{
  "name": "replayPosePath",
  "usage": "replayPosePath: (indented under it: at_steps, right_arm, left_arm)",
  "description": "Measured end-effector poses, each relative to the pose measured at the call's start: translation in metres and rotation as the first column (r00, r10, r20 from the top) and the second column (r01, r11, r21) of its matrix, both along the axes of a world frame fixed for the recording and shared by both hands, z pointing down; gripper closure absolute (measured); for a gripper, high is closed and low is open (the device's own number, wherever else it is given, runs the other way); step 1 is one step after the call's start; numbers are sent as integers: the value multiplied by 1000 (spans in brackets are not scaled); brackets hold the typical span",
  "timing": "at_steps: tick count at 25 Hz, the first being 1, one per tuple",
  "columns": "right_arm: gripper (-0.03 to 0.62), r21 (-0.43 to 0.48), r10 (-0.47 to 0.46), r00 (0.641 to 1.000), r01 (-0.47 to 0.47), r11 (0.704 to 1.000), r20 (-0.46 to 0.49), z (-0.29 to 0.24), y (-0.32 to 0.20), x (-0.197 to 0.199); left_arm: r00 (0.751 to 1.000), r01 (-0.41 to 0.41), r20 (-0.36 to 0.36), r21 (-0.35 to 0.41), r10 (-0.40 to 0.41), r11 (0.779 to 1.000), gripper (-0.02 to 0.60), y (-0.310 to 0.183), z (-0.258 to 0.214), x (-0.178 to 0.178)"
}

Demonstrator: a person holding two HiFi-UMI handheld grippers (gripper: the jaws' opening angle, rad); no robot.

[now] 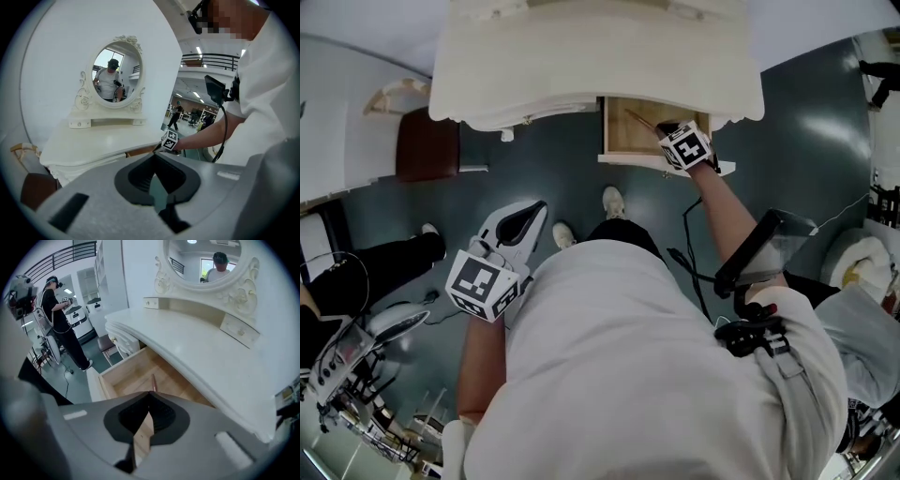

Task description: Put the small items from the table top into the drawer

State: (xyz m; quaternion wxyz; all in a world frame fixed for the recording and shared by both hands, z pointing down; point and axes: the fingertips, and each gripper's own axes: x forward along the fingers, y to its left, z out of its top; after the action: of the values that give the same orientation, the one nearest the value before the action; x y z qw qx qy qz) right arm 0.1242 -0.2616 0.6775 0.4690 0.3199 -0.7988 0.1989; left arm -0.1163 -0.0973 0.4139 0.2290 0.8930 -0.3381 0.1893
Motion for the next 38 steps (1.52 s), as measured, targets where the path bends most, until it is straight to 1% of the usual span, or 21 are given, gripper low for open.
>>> replayPosePath:
  at_steps: [6, 12, 16, 21, 26, 33, 38]
  right_arm:
    - [592, 51, 72, 997, -74, 996, 30, -47, 39, -7]
    - [592, 85, 115, 991, -120, 989, 71, -83, 94, -32]
    - [592, 103, 126, 987, -136, 985, 101, -101, 133, -55]
    - [592, 123, 122, 982, -140, 983, 143, -121, 180, -88]
    - [592, 128, 107, 978, -131, 983, 178, -134, 214, -117]
    - [594, 142, 64, 980, -92, 986, 190, -151, 249, -148]
    - [594, 162, 37, 978, -71, 984, 204, -163, 263, -169]
  left_arm:
    - [998, -52, -34, 33, 53, 998, 580, 20, -5, -14]
    - [995, -88, -46, 62, 91, 994, 579, 47, -6, -34]
    - [993, -106, -40, 81, 110, 991, 580, 63, -5, -51]
    - [990, -127, -43, 95, 132, 987, 580, 87, -2, -71]
    - [988, -145, -47, 86, 149, 986, 580, 103, 9, -84]
    - [984, -165, -56, 96, 171, 982, 580, 123, 8, -93]
    - [983, -167, -53, 107, 173, 980, 579, 135, 6, -103]
